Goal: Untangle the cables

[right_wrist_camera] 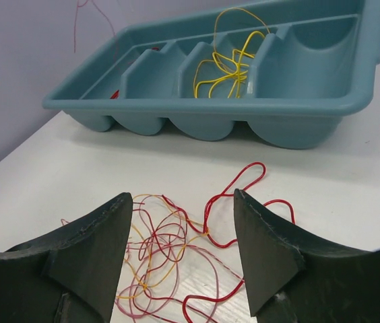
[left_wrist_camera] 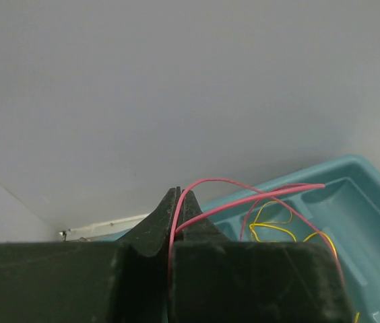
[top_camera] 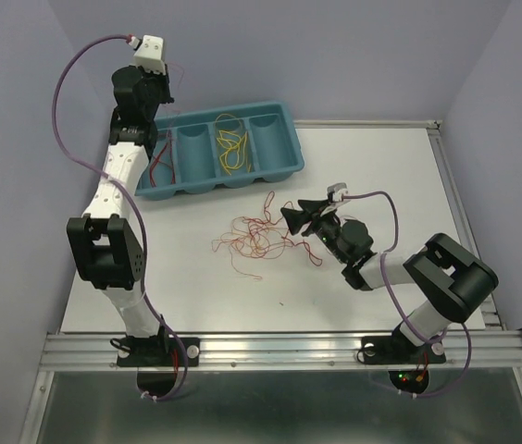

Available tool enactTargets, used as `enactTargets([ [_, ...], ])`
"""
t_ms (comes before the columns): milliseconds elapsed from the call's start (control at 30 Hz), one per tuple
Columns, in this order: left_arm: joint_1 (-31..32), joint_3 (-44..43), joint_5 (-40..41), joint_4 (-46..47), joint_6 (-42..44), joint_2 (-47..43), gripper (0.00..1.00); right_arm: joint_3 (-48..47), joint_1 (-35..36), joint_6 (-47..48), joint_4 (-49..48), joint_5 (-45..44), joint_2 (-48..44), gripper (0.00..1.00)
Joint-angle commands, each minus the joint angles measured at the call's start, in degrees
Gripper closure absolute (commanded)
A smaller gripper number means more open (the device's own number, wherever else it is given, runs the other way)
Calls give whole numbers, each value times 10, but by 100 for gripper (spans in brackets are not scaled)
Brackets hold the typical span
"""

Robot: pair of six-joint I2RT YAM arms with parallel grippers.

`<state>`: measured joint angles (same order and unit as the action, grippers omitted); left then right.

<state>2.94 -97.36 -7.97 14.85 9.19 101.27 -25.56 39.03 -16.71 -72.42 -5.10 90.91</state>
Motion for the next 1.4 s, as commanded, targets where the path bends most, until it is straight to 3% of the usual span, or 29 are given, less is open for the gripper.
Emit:
enactTargets([
  [0, -11, -22, -33, 62, -22, -22, 100, 9, 1, 3, -54, -10, -13, 33],
  [200, -14, -59, -55, 52, -27, -34, 100, 7, 1, -1, -60, -10, -7, 33],
  [400, -14, -159, -46, 24, -22, -31, 100, 7, 1, -2, -65, -9, -5, 33],
  [767, -12, -62, -124, 170, -87, -97, 100, 1, 2, -10, -75, 0, 6, 34],
  [1100, -11, -71, -151, 187, -174, -70, 100, 5, 1, -12, -83, 3, 1, 34],
  [1367, -12, -26, -146, 207, -222, -47, 100, 14, 1, -13, -87, 3, -5, 34],
])
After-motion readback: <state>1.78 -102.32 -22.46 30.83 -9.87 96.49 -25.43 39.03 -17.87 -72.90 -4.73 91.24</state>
